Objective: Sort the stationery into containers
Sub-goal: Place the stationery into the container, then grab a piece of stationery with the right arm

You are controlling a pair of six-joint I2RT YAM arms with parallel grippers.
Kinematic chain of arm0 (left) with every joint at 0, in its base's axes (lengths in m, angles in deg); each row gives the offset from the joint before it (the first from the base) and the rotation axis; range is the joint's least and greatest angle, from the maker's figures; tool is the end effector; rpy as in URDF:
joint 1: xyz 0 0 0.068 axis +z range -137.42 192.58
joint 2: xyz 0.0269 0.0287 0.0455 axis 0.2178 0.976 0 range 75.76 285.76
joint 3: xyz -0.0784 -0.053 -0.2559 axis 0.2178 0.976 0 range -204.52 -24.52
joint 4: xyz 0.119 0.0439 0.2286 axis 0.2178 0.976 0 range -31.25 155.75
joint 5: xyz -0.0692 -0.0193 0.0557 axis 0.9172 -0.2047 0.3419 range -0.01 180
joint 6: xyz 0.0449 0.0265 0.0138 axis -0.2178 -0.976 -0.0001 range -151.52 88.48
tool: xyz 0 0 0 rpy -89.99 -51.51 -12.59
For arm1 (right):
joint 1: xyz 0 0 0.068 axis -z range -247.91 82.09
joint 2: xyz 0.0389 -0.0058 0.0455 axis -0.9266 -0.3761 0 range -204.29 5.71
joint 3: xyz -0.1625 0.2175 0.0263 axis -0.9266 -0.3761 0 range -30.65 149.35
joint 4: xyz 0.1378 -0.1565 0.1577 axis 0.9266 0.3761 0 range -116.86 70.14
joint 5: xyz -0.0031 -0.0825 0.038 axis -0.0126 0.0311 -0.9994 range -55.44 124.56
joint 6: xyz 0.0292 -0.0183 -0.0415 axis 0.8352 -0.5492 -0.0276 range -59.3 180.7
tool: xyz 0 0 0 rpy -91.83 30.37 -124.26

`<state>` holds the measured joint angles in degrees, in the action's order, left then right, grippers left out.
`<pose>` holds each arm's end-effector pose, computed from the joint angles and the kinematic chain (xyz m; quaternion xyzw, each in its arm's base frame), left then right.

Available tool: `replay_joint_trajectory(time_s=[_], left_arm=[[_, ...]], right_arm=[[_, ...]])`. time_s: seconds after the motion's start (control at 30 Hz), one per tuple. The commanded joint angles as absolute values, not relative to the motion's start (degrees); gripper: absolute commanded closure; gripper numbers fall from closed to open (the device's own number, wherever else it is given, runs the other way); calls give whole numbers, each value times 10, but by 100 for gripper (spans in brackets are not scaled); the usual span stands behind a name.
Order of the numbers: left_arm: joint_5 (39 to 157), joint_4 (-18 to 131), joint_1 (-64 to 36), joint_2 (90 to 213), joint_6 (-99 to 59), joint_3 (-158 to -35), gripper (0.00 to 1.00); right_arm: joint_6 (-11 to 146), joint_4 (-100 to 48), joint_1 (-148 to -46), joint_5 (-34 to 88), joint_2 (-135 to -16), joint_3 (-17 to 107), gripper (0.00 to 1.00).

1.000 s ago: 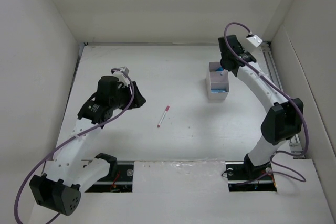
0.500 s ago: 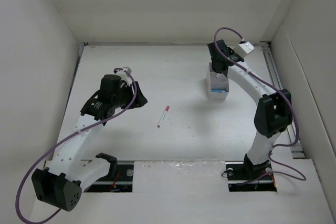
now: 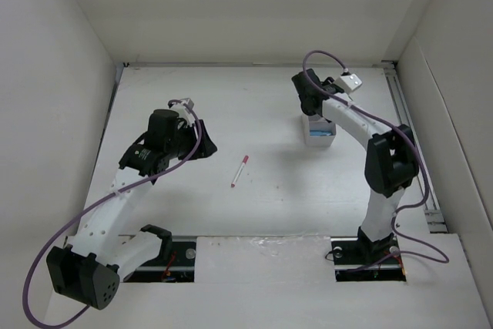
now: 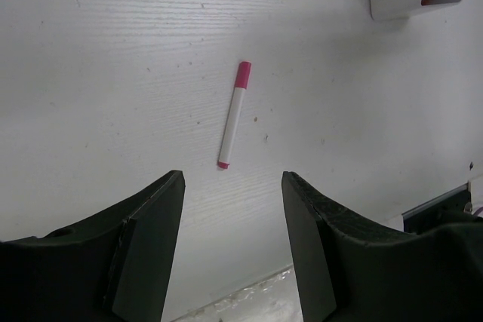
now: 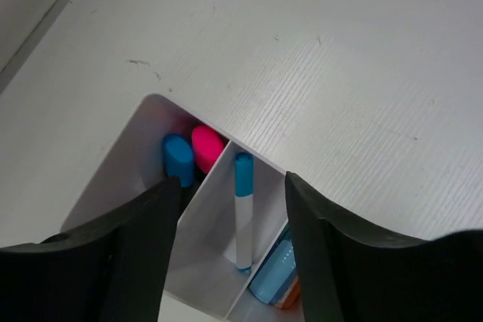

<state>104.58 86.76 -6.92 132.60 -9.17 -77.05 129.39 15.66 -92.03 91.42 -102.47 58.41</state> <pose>0.2007 -0.0806 0.3180 0.0396 0.8701 -0.2747 0.4072 0.3753 0.1354 0.2585 0.4312 0.7448 -0.1623 0.4827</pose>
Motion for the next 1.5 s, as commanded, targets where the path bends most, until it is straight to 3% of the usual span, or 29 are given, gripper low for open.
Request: replay_joint_trajectory(time_s=[0.0, 0.13, 0.27, 0.3, 0.37, 0.4, 0.43, 0.47, 0.53, 0.6, 0.77, 0.87, 1.0, 1.07, 1.23, 1.33, 1.47], left_arm=[[1048, 848, -71, 1324, -100, -782, 49], [1048, 848, -71, 1318, -100, -787, 49], [1029, 854, -71, 1312, -105, -799, 49], [1029, 854, -71, 1312, -105, -799, 49], [1017, 861, -71, 1300, -105, -799, 49], [1005, 868, -71, 1300, -105, -804, 49], [999, 868, -71, 1294, -110, -804, 49], [999, 874, -71, 1294, -110, -804, 49], [990, 880, -71, 1288, -110, -810, 49], [990, 880, -71, 1288, -110, -810, 49], [996, 880, -71, 1277, -105, -810, 49], [996, 885, -71, 1266, -105, -810, 49], [1003, 885, -71, 1260, -100, -805, 49], [1003, 885, -71, 1260, -100, -805, 49], [1003, 885, -71, 1260, -100, -805, 49], [1003, 885, -71, 1260, -100, -805, 49], [1003, 880, -71, 1260, -100, -805, 49]], right_arm=[[1312, 179, -924, 938, -996, 583, 36], [1263, 165, -937, 922, -942, 571, 24], [1170, 107, -983, 862, -878, 536, 29], [1162, 98, -995, 823, -868, 529, 46], [1107, 66, -1034, 756, -848, 499, 65], [1099, 56, -1047, 725, -848, 488, 84], [1099, 46, -1070, 666, -848, 474, 95], [1093, 34, -1078, 625, -858, 467, 98], [1084, 16, -1094, 546, -880, 462, 98], [1084, 11, -1118, 509, -935, 476, 88], [1076, 58, -1172, 492, -1053, 563, 37], [1069, 74, -1193, 487, -1114, 612, 31], [1077, 89, -1199, 480, -1162, 632, 31], [1088, 95, -1199, 491, -1173, 632, 36], [1108, 118, -1199, 520, -1180, 619, 63], [1108, 126, -1199, 528, -1180, 614, 66], [1094, 151, -1199, 540, -1180, 626, 86]])
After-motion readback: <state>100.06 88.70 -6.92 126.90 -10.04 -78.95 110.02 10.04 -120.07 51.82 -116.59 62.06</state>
